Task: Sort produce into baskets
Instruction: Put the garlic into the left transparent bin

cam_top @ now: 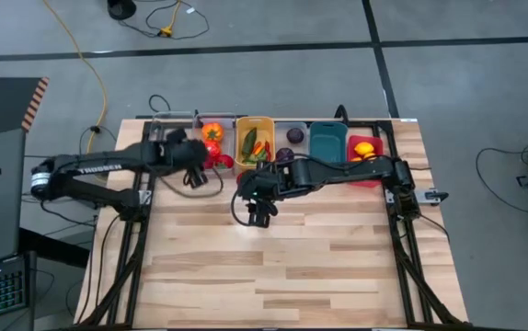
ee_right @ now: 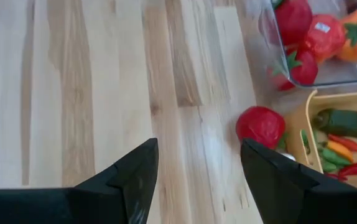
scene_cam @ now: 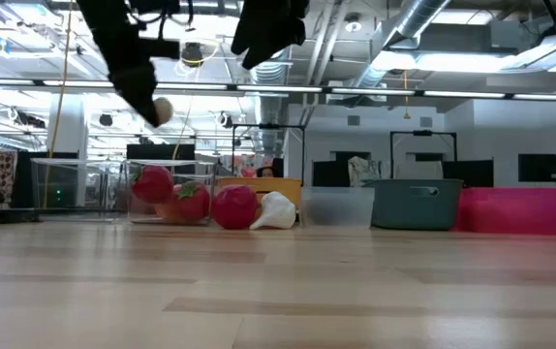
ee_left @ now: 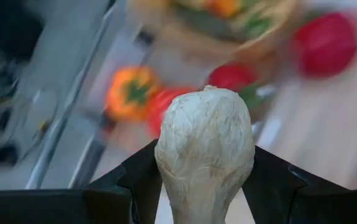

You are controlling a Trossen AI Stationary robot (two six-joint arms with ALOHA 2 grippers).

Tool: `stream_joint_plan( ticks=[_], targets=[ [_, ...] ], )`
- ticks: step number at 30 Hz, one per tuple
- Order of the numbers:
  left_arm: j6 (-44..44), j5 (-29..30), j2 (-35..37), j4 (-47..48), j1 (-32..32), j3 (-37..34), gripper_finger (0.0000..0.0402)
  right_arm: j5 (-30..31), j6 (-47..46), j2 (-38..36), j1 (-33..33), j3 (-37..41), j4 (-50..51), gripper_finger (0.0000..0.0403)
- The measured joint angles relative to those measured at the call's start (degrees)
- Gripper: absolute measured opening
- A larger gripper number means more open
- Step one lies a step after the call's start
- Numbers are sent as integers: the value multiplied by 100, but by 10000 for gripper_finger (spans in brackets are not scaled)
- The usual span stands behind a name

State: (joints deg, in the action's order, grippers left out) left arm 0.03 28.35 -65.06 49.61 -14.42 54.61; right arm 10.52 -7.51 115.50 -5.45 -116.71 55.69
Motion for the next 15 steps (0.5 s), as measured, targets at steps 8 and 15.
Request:
stream_joint_plan(
  ticks=[8, 15],
  targets=[
    [312, 609, 0, 395, -1479, 0, 183, 0, -13, -4, -2, -2, -44, 255],
    [260, 381, 0, 371, -2079, 0, 183, 0, -15, -5, -2, -2, -45, 255]
  ],
)
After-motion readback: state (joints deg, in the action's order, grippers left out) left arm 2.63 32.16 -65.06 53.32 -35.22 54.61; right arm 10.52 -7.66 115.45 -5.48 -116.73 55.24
